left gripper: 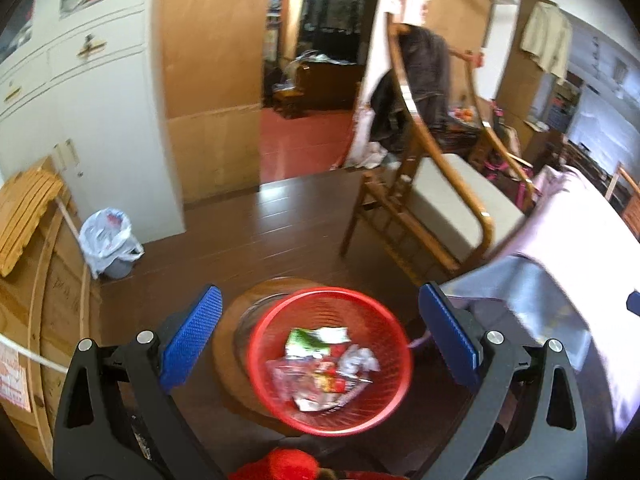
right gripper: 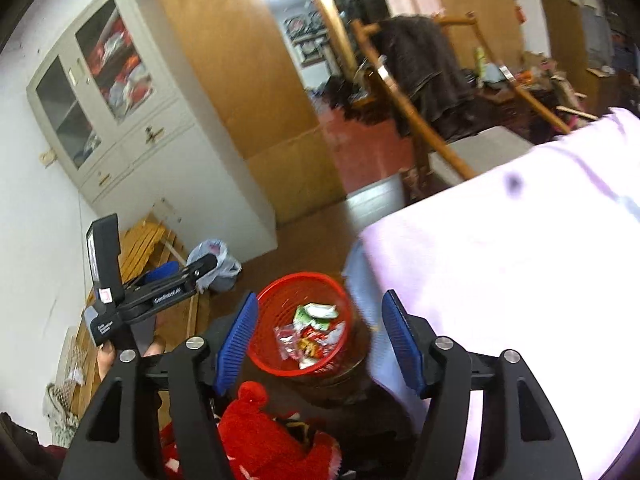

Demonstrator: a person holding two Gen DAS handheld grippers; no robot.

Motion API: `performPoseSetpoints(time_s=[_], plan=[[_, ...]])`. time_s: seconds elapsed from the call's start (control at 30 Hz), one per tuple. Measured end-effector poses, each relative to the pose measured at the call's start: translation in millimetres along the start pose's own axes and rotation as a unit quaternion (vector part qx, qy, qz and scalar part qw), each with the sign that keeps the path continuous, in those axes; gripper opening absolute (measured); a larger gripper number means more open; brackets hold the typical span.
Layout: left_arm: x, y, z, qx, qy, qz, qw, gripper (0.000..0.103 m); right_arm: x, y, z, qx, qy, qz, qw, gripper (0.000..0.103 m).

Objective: Collect trash
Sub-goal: 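Move the left gripper to the white medicine box while the right gripper returns to the table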

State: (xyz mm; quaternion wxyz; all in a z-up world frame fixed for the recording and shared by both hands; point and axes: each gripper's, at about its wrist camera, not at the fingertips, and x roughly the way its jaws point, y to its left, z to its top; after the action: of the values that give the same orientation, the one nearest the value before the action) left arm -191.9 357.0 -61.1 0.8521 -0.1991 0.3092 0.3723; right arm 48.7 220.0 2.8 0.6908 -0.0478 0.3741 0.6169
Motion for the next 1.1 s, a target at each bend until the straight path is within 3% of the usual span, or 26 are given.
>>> performPoseSetpoints(time_s=[0.2, 0.4, 0.63, 0.83, 1.1], plan=[[-20.7, -62.9, -6.3, 0.051, -0.005, -0.043, 0.9977, 0.096, -70.3, -39.5, -21.1, 0.029, -0.061, -0.039, 0.997, 0.071], [-37.3, -139.8, -24.0, 0.114, 0.006, -0.100, 0.9884, 0.096, -142.7, -87.1, -57.9, 0.067, -0.121, -0.090, 0.986, 0.078], [-40.1, -231.9, -49.3, 0.188, 0.043, -0.171, 0.9663, 0.096, -219.7, -155.3, -115.8, 0.137, -0.166, -0.173, 0.961, 0.083], [-39.1, -313.1, -59.9, 0.257, 0.048, -0.197, 0.9447, 0.096, -271.7, -218.6, -155.6, 0.199, -0.180, -0.247, 0.931, 0.085], [-39.2, -435.8, -56.2, 0.310, 0.047, -0.243, 0.9180, 0.096, -301.1, -279.8, -162.2, 0.212, -0.165, -0.305, 0.914, 0.090]])
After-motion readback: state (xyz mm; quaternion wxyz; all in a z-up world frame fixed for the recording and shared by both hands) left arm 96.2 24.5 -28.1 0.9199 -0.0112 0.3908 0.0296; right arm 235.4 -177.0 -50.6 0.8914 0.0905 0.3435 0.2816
